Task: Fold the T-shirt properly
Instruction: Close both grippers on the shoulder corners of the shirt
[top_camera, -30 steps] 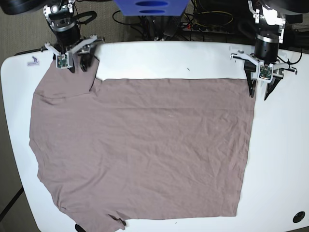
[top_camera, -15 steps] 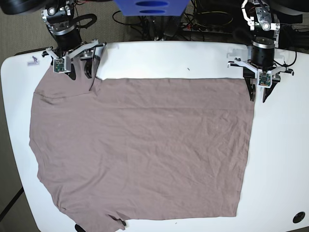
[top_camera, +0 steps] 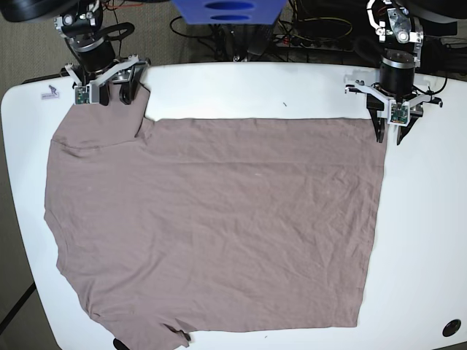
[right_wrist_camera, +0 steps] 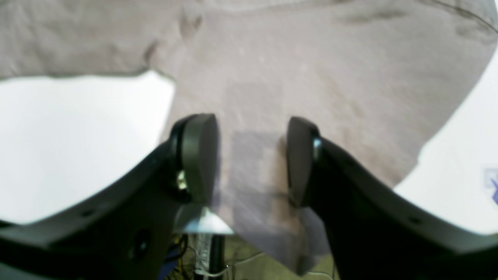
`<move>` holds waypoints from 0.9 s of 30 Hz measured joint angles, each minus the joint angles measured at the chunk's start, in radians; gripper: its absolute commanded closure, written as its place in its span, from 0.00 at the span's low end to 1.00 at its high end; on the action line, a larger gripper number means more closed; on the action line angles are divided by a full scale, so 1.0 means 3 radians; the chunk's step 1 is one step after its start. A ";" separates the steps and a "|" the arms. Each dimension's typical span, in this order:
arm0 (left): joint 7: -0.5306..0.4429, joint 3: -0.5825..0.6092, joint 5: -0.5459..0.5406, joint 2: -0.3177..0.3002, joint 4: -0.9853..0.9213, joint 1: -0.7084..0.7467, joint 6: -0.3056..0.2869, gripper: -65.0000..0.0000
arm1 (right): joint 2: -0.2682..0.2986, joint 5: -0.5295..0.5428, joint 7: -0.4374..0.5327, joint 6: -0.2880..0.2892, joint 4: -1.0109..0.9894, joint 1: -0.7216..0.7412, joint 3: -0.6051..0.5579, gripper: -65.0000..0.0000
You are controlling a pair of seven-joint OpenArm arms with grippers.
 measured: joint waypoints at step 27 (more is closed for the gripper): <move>0.0028 -0.0041 -0.0189 -0.0015 -0.0158 -0.0014 -0.0001 0.62 | -0.0009 -0.0137 0.0052 -0.0031 0.0055 -0.0036 -0.0081 0.55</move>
